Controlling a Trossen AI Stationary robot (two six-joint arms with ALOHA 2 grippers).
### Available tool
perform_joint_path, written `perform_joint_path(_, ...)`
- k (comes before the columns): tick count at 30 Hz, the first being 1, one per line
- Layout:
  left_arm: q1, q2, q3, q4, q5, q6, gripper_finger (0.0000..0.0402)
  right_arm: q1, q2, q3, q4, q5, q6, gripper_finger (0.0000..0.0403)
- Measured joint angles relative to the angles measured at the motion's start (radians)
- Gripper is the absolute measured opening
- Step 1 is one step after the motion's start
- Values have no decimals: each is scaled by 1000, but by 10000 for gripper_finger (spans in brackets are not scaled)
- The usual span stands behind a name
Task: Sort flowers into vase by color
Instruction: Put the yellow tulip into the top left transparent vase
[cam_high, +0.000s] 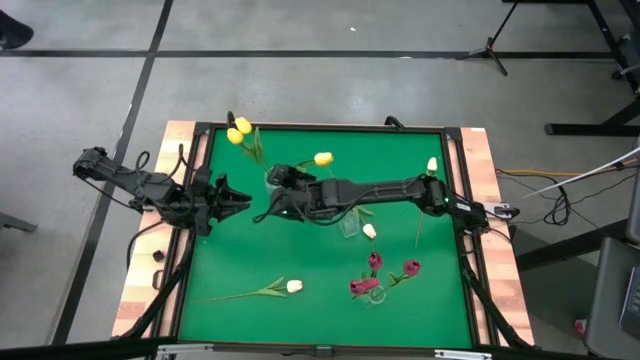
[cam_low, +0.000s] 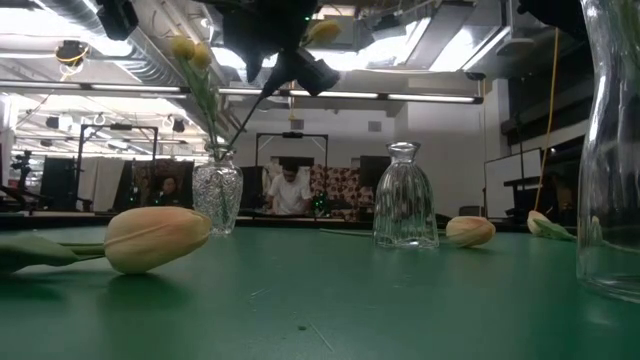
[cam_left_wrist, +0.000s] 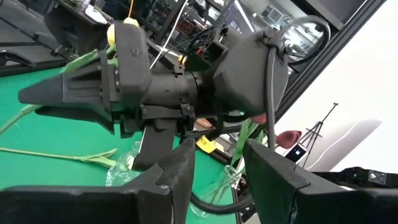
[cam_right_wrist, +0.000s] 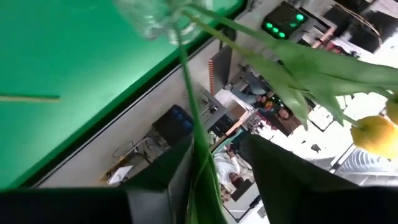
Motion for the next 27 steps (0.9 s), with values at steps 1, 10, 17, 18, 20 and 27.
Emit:
perform_joint_path(1, 0, 0, 0, 0, 0, 0, 135, -3, 0, 0, 19, 0, -1, 163)
perform_joint_path(10, 0, 0, 0, 2, -3, 0, 135, -41, 0, 0, 196, -24, -104, 182)
perform_joint_path(17, 0, -1, 0, 0, -3, 0, 135, -84, 0, 0, 208, -140, -105, 182)
perform_joint_path(18, 0, -1, 0, -1, -2, 0, 135, -88, 0, 0, 209, -152, -104, 182)
perform_joint_path(20, 0, 0, 0, -1, -2, 0, 135, -94, 0, 0, 211, -171, -105, 182)
perform_joint_path(27, 0, 0, 0, -1, 1, 0, 135, -91, 0, 0, 220, -190, -104, 182)
